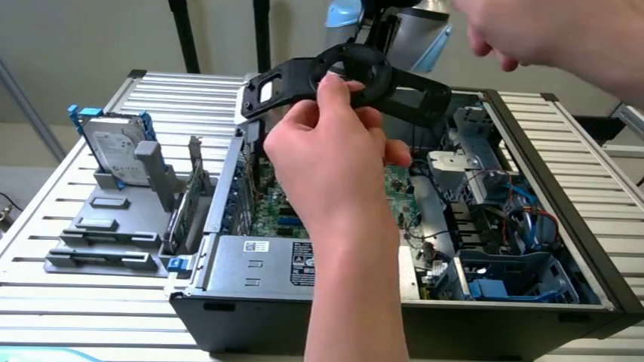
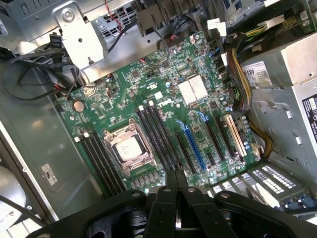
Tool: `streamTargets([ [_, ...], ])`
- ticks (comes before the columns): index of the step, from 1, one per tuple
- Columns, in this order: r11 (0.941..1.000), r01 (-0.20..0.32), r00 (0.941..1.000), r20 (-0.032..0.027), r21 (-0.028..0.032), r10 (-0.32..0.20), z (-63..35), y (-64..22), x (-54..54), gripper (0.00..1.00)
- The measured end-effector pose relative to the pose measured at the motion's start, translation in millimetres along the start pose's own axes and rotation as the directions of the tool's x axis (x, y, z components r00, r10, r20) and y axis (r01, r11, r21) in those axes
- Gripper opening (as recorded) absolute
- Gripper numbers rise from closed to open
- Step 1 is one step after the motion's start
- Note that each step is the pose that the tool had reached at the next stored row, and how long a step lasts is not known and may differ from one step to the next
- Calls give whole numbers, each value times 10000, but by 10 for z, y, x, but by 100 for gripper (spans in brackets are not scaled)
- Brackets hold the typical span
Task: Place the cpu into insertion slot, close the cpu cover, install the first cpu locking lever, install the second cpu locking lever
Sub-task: 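Install the second cpu locking lever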
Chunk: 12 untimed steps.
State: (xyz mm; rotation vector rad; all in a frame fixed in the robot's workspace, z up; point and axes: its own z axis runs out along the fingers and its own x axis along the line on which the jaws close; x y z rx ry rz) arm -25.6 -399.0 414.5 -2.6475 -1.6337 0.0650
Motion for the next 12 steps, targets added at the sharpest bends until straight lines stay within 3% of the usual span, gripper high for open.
streamTargets([
  [12, 10000, -13, 10000, 0, 1, 13, 0, 1, 1, 11],
])
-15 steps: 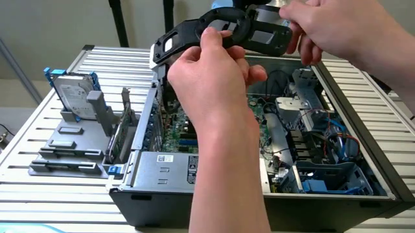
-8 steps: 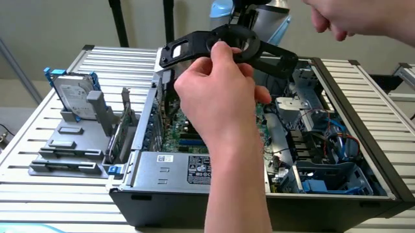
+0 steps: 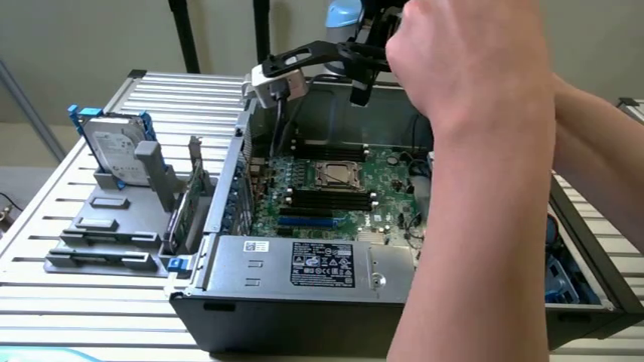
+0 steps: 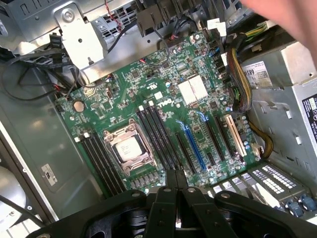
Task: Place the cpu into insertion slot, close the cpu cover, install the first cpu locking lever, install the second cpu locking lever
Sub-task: 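Install the second cpu locking lever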
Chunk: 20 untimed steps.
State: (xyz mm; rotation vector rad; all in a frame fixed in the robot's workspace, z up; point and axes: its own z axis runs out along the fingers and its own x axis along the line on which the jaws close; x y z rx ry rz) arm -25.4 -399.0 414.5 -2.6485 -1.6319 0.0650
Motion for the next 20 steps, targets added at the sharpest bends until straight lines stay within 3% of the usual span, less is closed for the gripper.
streamTargets([
  [20, 10000, -43, 10000, -2, 1, 43, 0, 4, 2, 11],
])
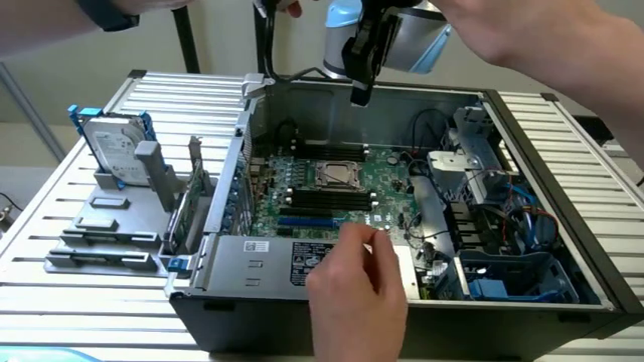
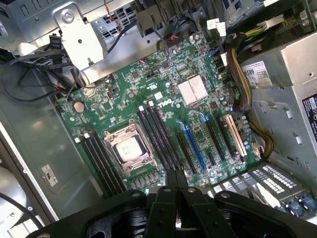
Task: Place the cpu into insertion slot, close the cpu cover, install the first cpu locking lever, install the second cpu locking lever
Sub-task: 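Install the second cpu locking lever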
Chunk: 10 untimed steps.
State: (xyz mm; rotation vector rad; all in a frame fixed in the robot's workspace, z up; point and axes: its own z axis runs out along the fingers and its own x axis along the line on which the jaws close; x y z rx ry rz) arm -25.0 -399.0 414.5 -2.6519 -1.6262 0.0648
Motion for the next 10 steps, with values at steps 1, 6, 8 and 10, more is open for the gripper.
streamTargets([
  [1, 10000, 0, 10000, 0, 0, 0, 0, 0, 0, 11],
  [6, 10000, -7, 10000, 0, 0, 7, 0, 0, 0, 11],
  [8, 10000, -11, 10000, -1, 0, 11, 0, 1, 0, 11],
  [10, 10000, -12, 10000, 0, 0, 12, 0, 1, 1, 11],
])
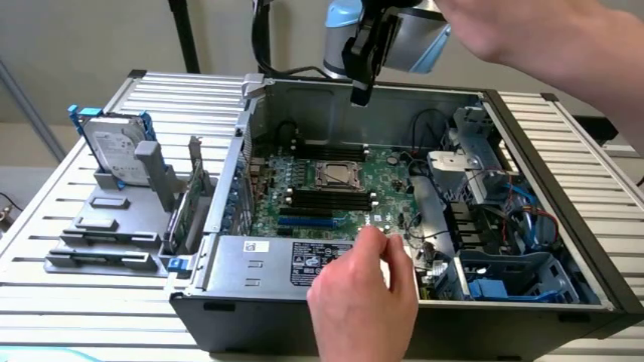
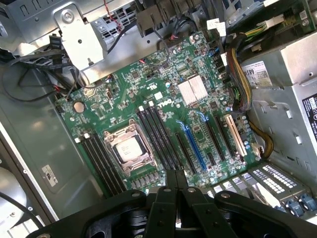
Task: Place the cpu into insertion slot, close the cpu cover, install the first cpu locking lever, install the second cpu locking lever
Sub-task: 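Install the second cpu locking lever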
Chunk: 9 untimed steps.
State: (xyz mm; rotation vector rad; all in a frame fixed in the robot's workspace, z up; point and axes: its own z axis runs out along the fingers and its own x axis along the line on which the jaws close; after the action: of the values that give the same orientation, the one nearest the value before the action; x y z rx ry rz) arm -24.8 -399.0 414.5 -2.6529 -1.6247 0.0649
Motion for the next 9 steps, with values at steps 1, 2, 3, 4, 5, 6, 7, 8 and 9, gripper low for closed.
streamTargets([
  [1, 10000, 0, 10000, 0, 0, 0, 0, 0, 0, 11],
  [2, 10000, -4, 10000, -1, 0, 4, 0, 0, 0, 11],
  [3, 10000, -6, 10000, -1, 0, 6, 0, 1, 0, 11],
  [4, 10000, -7, 10000, -1, 0, 7, 0, 1, 0, 11],
  [5, 10000, -7, 10000, -1, 0, 7, 0, 1, 0, 11],
  [6, 10000, -8, 10000, -1, 0, 8, 0, 1, 0, 11],
  [7, 10000, -9, 10000, 0, 0, 9, 0, 1, 0, 11],
  [8, 10000, -60, 10000, -3, 1, 60, 0, 6, 3, 11],
  [9, 9999, -111, 9999, -6, 2, 111, 0, 11, 6, 11],
])
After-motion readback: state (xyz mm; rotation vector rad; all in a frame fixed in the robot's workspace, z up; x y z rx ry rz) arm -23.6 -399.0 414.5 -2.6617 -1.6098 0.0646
